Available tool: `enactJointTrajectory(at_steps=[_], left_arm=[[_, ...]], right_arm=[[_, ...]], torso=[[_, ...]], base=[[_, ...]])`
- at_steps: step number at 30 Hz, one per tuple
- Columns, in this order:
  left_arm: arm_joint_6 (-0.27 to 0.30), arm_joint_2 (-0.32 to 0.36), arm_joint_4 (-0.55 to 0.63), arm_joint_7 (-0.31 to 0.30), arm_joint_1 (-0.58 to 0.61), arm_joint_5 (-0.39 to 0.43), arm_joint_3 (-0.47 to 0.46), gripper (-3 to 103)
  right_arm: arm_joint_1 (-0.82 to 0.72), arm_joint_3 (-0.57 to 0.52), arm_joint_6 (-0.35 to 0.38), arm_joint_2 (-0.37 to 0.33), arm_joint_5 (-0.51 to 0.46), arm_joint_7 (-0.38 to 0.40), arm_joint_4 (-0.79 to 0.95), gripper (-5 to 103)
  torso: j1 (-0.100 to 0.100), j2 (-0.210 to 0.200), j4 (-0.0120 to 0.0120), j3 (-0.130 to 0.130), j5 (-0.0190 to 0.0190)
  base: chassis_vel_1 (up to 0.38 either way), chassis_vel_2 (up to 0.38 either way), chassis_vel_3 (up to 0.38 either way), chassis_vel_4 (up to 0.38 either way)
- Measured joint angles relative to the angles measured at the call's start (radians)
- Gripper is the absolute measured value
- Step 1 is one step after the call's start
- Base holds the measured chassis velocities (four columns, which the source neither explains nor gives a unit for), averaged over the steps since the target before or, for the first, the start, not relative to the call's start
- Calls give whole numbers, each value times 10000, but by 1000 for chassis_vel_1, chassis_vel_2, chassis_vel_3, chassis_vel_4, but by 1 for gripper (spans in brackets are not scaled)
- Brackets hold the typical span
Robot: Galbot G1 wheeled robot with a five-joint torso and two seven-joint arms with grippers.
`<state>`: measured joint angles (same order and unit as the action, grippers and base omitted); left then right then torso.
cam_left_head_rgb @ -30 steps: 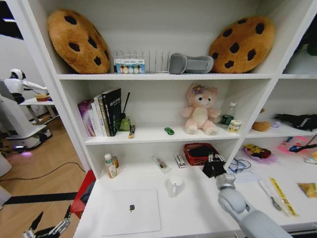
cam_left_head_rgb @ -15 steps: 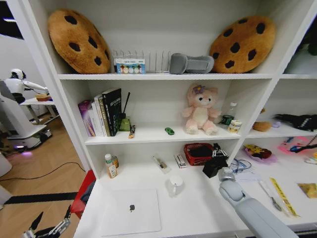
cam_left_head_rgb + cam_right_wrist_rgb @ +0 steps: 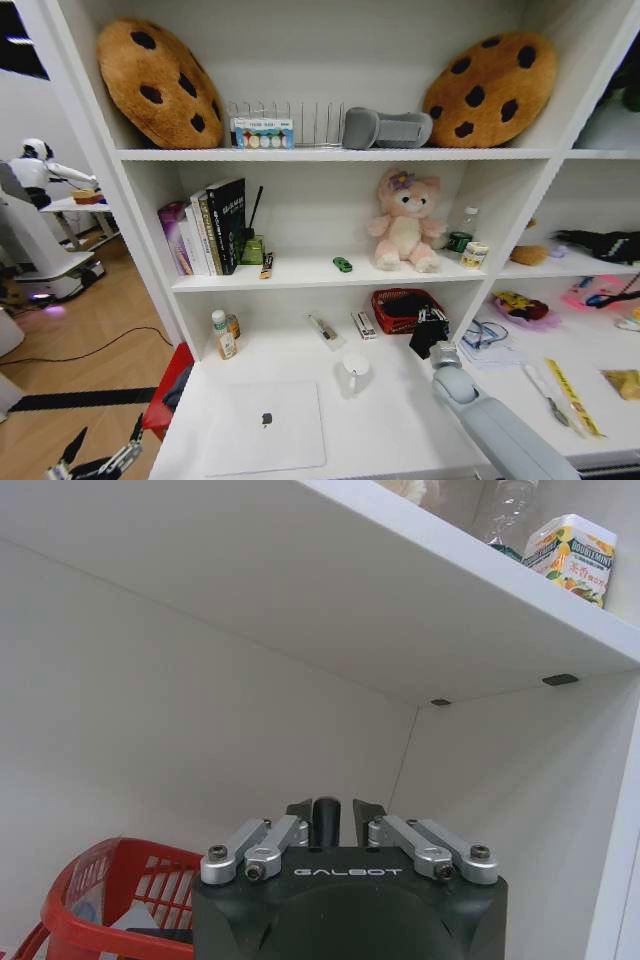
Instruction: Organize the objects on the table.
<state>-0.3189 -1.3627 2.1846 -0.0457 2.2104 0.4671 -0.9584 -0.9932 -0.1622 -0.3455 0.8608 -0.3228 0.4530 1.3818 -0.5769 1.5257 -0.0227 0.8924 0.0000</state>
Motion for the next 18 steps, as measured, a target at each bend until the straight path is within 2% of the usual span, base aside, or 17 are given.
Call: enactJointTrajectory(at_steps=[1, 2, 4, 5, 8, 9, 12, 13, 15, 16, 18], left_arm=[[0, 0, 0, 0, 0, 0, 0, 100], [0, 0, 0, 0, 0, 0, 0, 100], [0, 0, 0, 0, 0, 0, 0, 100], [0, 0, 0, 0, 0, 0, 0, 100], [0, 0, 0, 0, 0, 0, 0, 100], [0, 0, 0, 0, 0, 0, 0, 100], [0, 0, 0, 0, 0, 0, 0, 100], [0, 0, 0, 0, 0, 0, 0, 100], [0, 0, 0, -1, 0, -1, -1, 100], [0, 0, 0, -1, 0, -1, -1, 100], [0, 0, 0, -1, 0, 0, 0, 100]], right_arm=[[-53, -34, 0, -15, -10, 29, 70, 28], [-53, -34, 0, -15, -10, 29, 70, 28], [-188, -108, 11, -67, -26, 81, 250, 39], [-188, -108, 11, -67, -26, 81, 250, 39], [-436, -251, 82, -150, -41, 179, 646, 50], [-436, -251, 82, -150, -41, 179, 646, 50], [-953, -464, 295, -284, -159, 340, 1542, 66], [-953, -464, 295, -284, -159, 340, 1542, 66], [-1600, -715, 575, -419, -428, 502, 2664, 78], [-1600, -715, 575, -419, -428, 502, 2664, 78], [-2445, -1038, 747, -527, -502, 591, 3753, 89]], torso=[[0, 0, 0, 0, -1], [0, 0, 0, 0, -1], [2, 0, 1, 0, -1], [2, 0, 1, 0, -1], [1, 0, 1, 0, 0], [1, 0, 1, 0, 0], [1, 0, 1, 0, 0], [1, 0, 1, 0, 0], [2, 0, 2, -1, -2], [2, 0, 2, -1, -2], [1, 0, 2, -1, -2]], base=[[0, 0, 0, 0], [0, 0, 0, 0], [0, 0, 0, 0], [0, 0, 0, 0], [0, 0, 0, 0], [0, 0, 0, 0], [0, 0, 0, 0], [0, 0, 0, 0], [0, 0, 0, 0], [0, 0, 0, 0], [0, 0, 0, 0]])
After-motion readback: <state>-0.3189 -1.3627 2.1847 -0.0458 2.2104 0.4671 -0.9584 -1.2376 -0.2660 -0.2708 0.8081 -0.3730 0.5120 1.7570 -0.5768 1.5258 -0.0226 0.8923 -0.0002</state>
